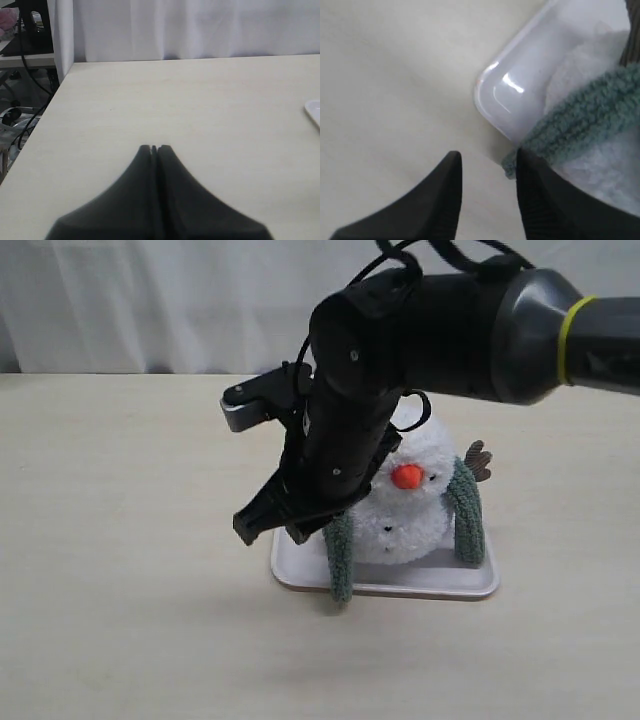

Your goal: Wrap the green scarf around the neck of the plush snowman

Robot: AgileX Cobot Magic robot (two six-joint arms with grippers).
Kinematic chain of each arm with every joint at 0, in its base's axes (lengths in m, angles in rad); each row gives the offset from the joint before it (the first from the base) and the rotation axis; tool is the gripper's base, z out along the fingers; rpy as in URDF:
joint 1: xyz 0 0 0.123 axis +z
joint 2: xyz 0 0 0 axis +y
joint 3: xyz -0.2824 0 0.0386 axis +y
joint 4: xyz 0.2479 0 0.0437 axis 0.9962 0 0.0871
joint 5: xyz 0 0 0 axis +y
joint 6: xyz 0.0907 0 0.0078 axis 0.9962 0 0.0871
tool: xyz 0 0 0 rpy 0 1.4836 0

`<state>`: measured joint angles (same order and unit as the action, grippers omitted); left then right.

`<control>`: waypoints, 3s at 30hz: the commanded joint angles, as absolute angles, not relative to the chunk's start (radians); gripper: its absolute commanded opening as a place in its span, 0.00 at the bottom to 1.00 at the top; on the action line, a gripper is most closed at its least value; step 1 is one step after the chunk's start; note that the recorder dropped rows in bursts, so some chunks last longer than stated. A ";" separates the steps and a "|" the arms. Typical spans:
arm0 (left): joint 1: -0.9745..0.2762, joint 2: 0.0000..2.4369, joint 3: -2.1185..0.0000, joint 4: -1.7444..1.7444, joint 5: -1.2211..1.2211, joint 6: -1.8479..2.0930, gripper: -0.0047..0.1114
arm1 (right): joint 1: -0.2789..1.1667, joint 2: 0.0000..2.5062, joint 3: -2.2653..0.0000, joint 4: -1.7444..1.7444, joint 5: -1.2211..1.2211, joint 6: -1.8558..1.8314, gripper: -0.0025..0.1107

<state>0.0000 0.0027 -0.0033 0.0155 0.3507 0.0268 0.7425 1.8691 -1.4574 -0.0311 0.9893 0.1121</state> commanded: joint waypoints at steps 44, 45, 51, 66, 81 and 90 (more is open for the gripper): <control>0.000 0.000 0.000 0.014 0.334 0.025 0.04 | 0.758 1.833 -1.074 -0.579 0.992 0.531 0.06; 0.000 0.000 0.000 0.014 0.338 0.025 0.04 | 0.758 1.836 -1.069 -0.590 0.990 0.538 0.06; 0.000 0.000 0.000 0.014 0.338 0.025 0.04 | 0.758 1.852 -1.067 -0.598 0.918 0.538 0.06; 0.000 0.000 0.000 0.014 0.338 0.025 0.04 | 0.758 1.759 -1.130 -0.336 1.007 0.369 0.36; 0.000 0.000 0.000 0.014 0.335 0.025 0.04 | 0.792 1.657 -1.297 -0.262 0.888 0.303 0.15; 0.000 0.000 0.000 0.014 0.335 0.025 0.04 | 0.826 1.811 -1.419 -0.660 0.999 0.595 0.06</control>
<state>0.0000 0.0027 -0.0033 0.0155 0.3492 0.0268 0.8286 1.7566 -1.3838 -0.5236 0.8980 0.4906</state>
